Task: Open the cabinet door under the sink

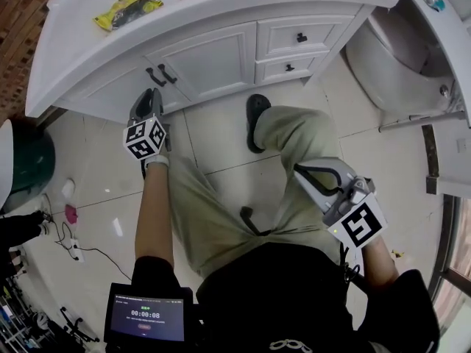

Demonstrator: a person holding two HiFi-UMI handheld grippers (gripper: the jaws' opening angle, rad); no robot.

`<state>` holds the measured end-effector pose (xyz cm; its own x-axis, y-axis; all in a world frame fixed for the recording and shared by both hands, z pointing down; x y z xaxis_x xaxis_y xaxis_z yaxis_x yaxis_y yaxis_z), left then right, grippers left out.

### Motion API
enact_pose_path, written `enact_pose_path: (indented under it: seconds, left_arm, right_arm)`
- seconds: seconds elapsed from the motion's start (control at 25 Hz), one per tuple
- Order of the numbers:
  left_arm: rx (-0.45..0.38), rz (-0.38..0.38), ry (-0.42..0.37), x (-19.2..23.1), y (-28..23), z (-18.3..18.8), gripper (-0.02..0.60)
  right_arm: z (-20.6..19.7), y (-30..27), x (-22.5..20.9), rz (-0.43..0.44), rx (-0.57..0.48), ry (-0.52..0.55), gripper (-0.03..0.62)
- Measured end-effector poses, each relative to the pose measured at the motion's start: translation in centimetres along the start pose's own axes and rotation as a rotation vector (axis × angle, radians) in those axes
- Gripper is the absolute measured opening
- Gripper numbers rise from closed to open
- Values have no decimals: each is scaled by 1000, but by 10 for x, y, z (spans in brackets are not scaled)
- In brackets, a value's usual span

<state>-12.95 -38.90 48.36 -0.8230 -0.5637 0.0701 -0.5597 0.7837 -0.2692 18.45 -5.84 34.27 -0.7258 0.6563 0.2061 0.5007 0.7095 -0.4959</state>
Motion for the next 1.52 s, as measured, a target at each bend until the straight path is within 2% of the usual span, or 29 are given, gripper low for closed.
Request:
enact_pose_path:
  seconds: [0.32, 0.64, 0.8, 1.12, 1.36, 1.4, 1.52]
  left_arm:
    - [18, 28, -3, 3, -17, -3, 110]
    - [53, 65, -1, 7, -38, -9, 115]
    - [51, 71, 11, 8, -47, -10, 115]
    - [39, 131, 36, 8, -58, -12, 117]
    - [40, 121, 34, 6, -56, -11, 110]
    - [44, 111, 28, 5, -56, -12, 73]
    - [57, 89, 18, 4, -54, -13, 74]
  right_arm:
    - [-9, 5, -1, -18, 33, -28, -9]
    - [-11, 12, 2, -42, 58, -41, -9]
    - [-12, 14, 4, -57, 73, -53, -9]
    - [-17, 18, -1, -69, 87, -64, -9]
    - [-19, 14, -2, -64, 80, -69, -9]
    - [-19, 13, -2, -62, 77, -68, -9]
    - [-19, 12, 0, -58, 71, -70, -9]
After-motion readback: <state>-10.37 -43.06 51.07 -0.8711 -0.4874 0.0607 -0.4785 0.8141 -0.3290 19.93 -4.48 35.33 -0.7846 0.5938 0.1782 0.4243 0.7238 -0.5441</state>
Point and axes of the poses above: the fingertips, and each gripper's own axes: y backward along the fingers, x to its left, z out of its top, the point moved 9 cm from there along y, backward along the fingers, and after that the axes turned 4 degrees about -z, right-handed, at the moved point
